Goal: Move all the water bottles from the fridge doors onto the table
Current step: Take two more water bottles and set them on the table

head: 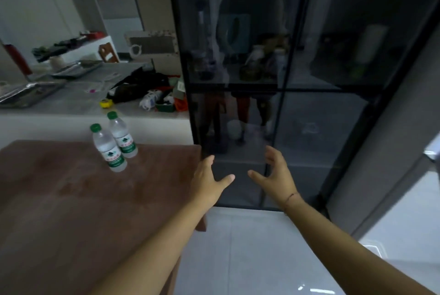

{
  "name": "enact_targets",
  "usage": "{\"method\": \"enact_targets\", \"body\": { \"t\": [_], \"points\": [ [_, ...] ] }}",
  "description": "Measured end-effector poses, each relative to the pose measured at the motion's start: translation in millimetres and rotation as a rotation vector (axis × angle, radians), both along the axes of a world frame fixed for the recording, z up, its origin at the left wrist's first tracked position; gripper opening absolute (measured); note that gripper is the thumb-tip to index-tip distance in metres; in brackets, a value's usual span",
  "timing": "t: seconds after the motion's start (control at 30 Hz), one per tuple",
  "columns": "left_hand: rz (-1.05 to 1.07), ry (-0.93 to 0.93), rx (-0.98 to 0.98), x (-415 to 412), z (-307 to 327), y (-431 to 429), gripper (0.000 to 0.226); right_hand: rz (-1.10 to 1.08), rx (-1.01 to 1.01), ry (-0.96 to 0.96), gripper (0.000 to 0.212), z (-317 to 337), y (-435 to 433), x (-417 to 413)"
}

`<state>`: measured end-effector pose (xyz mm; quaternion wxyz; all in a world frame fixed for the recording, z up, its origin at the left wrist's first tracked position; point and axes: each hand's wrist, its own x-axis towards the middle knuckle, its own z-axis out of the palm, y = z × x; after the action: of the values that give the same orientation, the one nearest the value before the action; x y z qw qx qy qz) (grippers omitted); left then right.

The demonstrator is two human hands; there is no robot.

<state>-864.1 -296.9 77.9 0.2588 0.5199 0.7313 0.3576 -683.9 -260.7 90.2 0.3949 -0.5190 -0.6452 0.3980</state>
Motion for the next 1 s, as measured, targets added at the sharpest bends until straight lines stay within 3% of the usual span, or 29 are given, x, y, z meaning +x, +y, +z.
{"method": "enact_targets", "body": {
  "t": [0.43, 0.77, 1.0],
  "points": [
    [-0.241, -0.029, 0.082, 225.1, 22.3, -88.5, 0.078, -0.158, 0.085, 0.039, 0.063, 16.3, -148.4, 205.2],
    [-0.506, -0.098, 0.127, 432.3, 40.0, -166.5, 0.075, -0.445, 0.166, -0.049, 0.055, 28.4, -262.9, 409.3],
    [-0.666, -0.101, 0.182, 549.8, 70.5, -185.9, 0.076, -0.601, 0.222, -0.047, 0.056, 54.2, -294.7, 521.3]
  ]
}}
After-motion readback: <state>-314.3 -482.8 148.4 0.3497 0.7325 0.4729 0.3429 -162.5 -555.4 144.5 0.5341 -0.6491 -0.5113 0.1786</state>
